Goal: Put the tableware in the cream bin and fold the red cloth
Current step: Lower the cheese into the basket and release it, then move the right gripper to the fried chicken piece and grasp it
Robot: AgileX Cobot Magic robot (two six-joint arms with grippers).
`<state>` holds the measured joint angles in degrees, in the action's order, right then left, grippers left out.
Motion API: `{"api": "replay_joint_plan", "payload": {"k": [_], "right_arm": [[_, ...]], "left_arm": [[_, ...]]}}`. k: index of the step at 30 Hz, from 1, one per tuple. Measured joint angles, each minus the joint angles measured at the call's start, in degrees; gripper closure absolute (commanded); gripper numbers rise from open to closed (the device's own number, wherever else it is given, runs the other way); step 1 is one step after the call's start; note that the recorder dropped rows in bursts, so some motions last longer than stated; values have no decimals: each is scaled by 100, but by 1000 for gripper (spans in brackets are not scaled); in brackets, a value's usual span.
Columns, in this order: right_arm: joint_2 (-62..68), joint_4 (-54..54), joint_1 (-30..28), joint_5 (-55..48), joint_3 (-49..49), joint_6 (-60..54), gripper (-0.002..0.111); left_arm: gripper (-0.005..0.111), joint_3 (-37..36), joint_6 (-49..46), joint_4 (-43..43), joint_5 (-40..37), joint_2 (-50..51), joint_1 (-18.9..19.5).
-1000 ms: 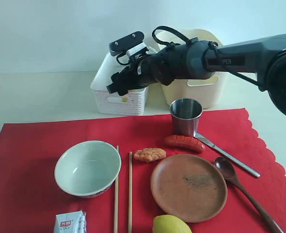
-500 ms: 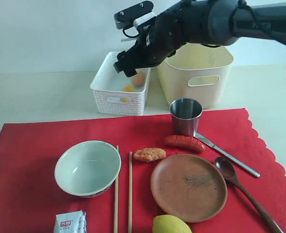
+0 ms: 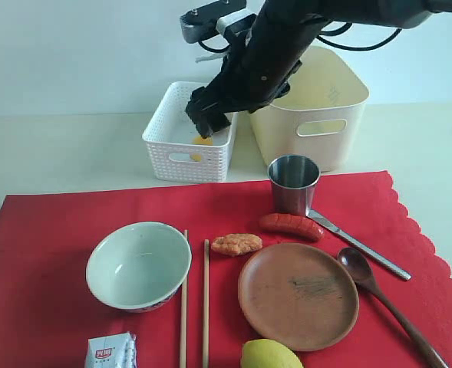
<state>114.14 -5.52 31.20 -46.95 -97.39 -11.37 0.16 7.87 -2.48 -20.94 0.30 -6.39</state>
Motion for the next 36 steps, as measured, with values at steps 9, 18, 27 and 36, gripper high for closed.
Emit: {"api": "replay_joint_plan", "payload": {"k": [9,18,27,36], "right_arm": [[-600,-802,10,-129,948,-714,33],[-1291,-802,10,-354,1859,-1061,33],[-1961,-802,10,-786,2806,-1760,33],[-1866,-910,10,-269,3250,-2199,33]], "left_arm": [[107,0,0,0,0,0,0],[107,0,0,0,0,0,0],[107,0,0,0,0,0,0],[107,0,0,0,0,0,0]]}}
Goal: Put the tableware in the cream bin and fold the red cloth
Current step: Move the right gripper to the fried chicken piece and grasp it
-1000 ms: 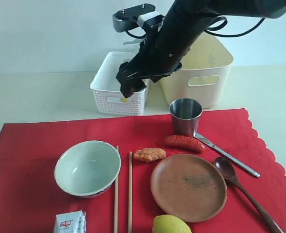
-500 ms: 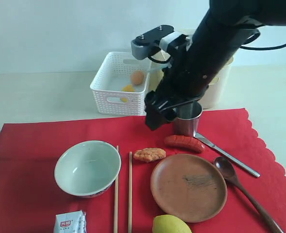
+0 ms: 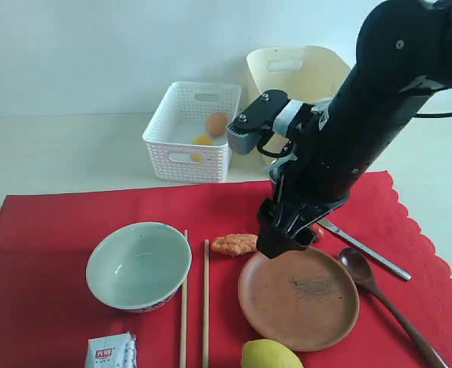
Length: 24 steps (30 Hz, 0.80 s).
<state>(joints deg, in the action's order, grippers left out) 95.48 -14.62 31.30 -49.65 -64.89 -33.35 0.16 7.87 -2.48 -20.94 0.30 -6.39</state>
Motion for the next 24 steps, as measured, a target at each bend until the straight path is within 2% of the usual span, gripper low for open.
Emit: {"api": "replay_joint_plan", "payload": {"k": [11,16,24], "right_arm": [[707,-949,0,621,27,-2023,33],[1048,-1028,0,1111,27,-2230,38],[1551,-1042,0,1498,-276,-2262,38]], "left_arm": [[107,0,0,0,0,0,0],[107,0,0,0,0,0,0],[107,0,0,0,0,0,0]]}}
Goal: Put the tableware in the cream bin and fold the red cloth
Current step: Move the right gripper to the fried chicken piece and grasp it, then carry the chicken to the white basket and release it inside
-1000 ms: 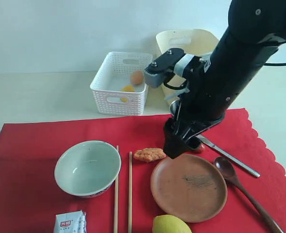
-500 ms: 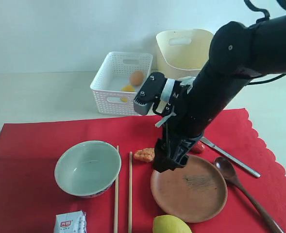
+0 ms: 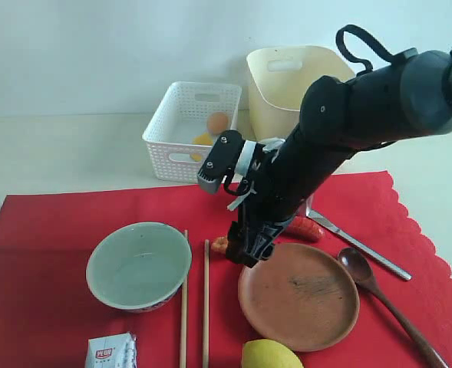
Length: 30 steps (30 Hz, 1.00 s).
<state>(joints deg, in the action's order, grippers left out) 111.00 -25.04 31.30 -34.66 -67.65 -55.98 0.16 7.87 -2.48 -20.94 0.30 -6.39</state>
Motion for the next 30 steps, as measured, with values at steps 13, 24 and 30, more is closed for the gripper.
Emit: {"api": "replay_joint_plan", "payload": {"k": [13,24,30], "right_arm": [[604,258,0,155,-287,0,66],[607,228,0,491,-323,0,108],[607,228,0,491,-323,0,108]], "left_arm": [[107,0,0,0,0,0,0],[107,0,0,0,0,0,0],[107,0,0,0,0,0,0]]}}
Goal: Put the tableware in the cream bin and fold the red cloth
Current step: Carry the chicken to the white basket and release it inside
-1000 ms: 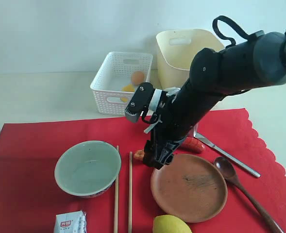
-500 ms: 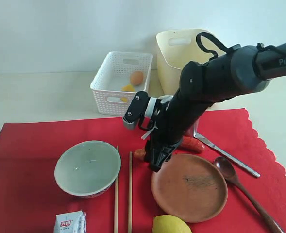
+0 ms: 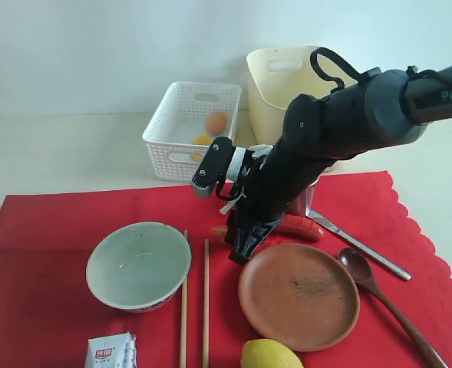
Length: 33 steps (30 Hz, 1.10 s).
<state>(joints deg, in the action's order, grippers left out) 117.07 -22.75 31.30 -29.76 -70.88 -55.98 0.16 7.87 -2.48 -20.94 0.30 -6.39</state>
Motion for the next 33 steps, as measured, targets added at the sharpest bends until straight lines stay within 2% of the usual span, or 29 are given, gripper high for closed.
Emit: {"api": "replay_joint_plan", "payload": {"k": [11,15,23,33], "right_arm": [[-532,-130,0,55,0,10,108],[-842,-179,0,99,-180,339,108],[-585,-257,0,674,-1529,1330,108],[689,34,0,815,-3193,1395,108]], "left_arm": [[107,0,0,0,0,0,0],[107,0,0,0,0,0,0],[107,0,0,0,0,0,0],[107,0,0,0,0,0,0]]}}
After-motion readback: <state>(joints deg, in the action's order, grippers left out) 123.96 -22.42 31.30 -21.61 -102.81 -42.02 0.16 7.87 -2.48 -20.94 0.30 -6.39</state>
